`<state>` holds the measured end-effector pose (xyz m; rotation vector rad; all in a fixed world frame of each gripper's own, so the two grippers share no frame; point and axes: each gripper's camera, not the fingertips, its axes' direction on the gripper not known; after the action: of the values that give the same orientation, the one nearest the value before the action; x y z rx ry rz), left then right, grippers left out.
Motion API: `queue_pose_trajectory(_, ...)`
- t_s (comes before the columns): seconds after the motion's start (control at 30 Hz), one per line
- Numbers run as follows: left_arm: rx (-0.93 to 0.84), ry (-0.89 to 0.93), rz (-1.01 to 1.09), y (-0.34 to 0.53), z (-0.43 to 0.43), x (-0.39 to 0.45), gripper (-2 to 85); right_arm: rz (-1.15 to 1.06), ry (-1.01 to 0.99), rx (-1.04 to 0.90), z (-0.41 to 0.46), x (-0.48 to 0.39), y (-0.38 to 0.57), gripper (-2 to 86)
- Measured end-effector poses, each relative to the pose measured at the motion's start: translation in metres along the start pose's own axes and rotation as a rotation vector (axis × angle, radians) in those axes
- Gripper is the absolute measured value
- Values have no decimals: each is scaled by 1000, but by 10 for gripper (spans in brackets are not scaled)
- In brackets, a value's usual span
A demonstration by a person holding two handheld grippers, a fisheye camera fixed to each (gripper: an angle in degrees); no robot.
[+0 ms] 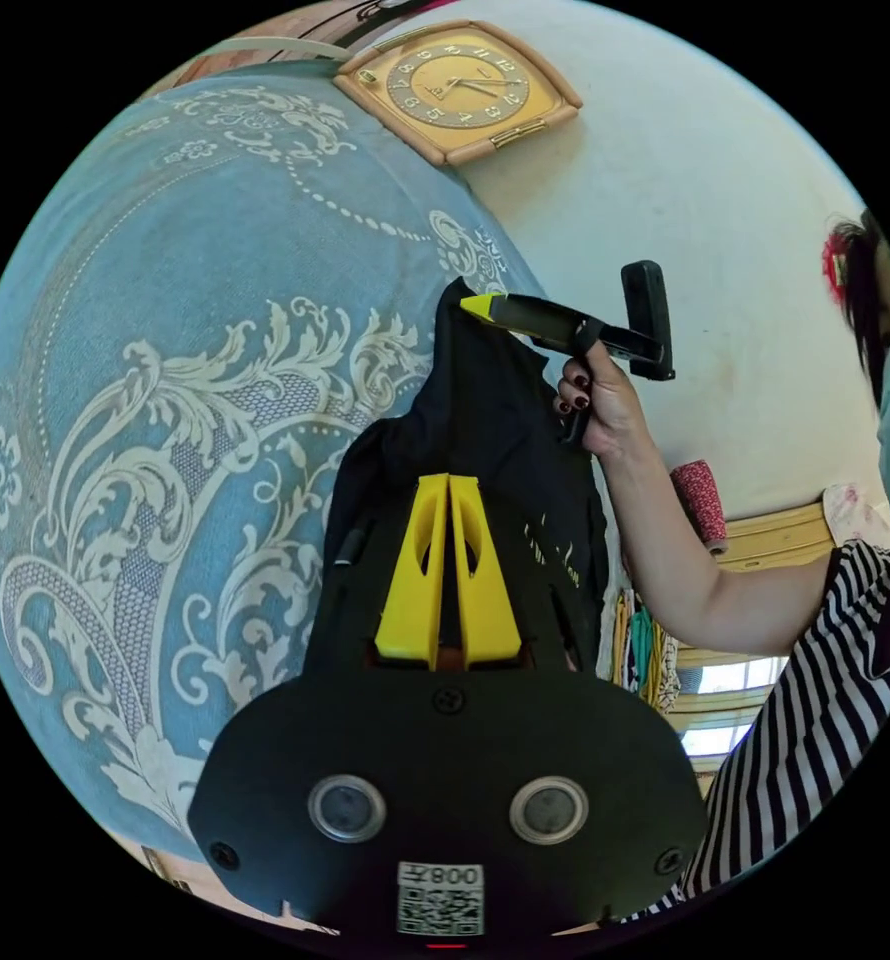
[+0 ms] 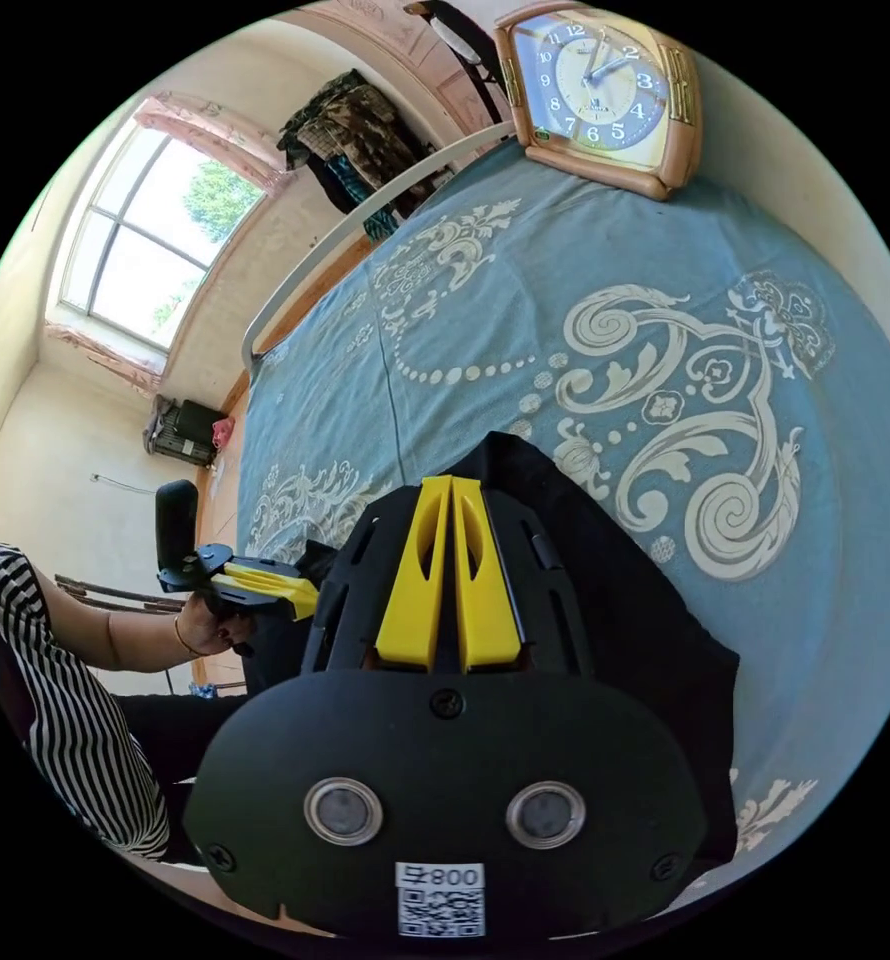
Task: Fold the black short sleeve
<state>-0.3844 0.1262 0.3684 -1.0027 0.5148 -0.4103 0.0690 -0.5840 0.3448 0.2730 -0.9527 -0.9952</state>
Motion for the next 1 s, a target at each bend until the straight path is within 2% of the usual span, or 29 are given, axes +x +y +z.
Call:
queue_pose_trajectory(0.1, 26, 10, 6, 4, -4, 9, 1, 24, -5, 36, -26, -14, 32, 0)
queue_pose_trajectory(0.2, -23, 6, -16, 3, 2, 11, 1, 83, -3, 33, -39, -21, 62, 0)
queue_pose_trajectory(0.3, 33, 30, 34, 3, -5, 25, 2, 118, -48, 120, -65, -41, 99, 0)
queue_pose_trajectory(0.37, -12, -12, 36, 3, -1, 32, 2, 180, 16, 154, -83, -59, 139, 0)
queue_pose_trajectory(0.43, -65, -5, 13, 3, 7, 32, 2, 228, -1, 153, -92, -69, 170, 1)
queue_pose_trajectory(0.53, -27, 33, 50, 4, 0, 45, 2, 300, -29, 150, -114, -86, 222, 1)
queue_pose_trajectory(0.7, -39, 101, 136, -2, 2, 75, 2, 489, 134, 181, -178, -103, 312, 1)
queue_pose_trajectory(0.87, -111, 31, 248, -30, 36, 110, 2, 698, 300, 262, -249, -101, 391, 0)
queue_pose_trajectory(1.0, -166, -53, 296, -49, 67, 128, 2, 735, 264, 341, -276, -105, 423, 0)
